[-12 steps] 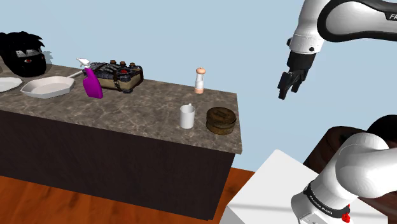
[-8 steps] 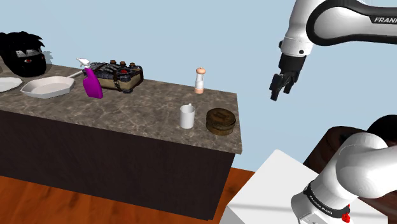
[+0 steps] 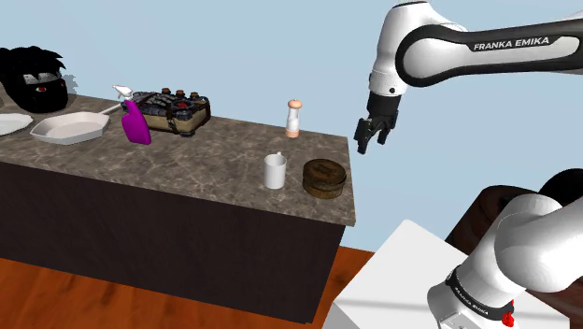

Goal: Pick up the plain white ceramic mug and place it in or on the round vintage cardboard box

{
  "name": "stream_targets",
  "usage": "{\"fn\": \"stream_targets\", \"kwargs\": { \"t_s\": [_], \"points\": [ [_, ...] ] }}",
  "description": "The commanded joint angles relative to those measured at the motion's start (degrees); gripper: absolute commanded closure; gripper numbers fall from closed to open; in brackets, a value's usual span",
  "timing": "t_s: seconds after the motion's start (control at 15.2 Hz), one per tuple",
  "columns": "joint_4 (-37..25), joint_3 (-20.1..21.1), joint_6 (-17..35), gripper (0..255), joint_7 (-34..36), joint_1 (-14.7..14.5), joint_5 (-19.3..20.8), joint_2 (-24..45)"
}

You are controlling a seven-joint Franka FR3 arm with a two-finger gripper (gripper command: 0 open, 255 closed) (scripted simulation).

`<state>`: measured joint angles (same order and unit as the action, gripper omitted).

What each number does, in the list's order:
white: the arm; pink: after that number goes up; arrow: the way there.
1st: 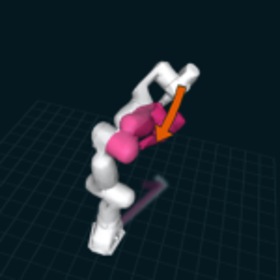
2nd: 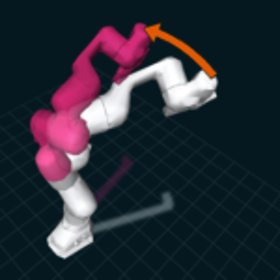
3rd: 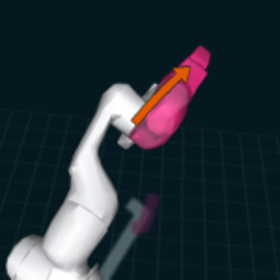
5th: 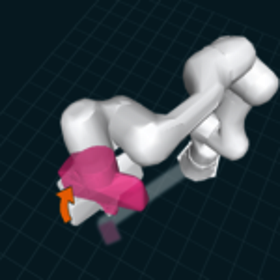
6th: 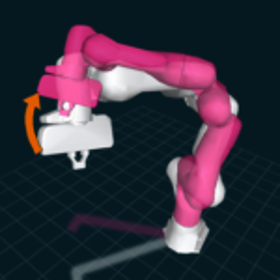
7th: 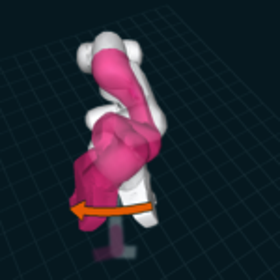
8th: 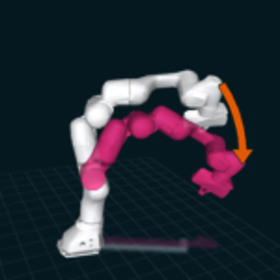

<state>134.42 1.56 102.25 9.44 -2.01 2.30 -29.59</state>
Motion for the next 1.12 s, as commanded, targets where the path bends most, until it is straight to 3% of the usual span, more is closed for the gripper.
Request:
{"fn": "stream_targets", "kwargs": {
  "t_s": [0.0, 0.53, 1.06],
  "points": [
    [-1.28, 0.88, 2.86, 0, 1.02, -0.51, -0.46, 3.70],
    [-9.65, 3.94, 11.65, 0, 4.78, -2.08, -0.68, 19.43],
    [-22.56, 6.13, 16.43, 0, 8.64, -3.89, 1.22, 35.77]
  ]
}}
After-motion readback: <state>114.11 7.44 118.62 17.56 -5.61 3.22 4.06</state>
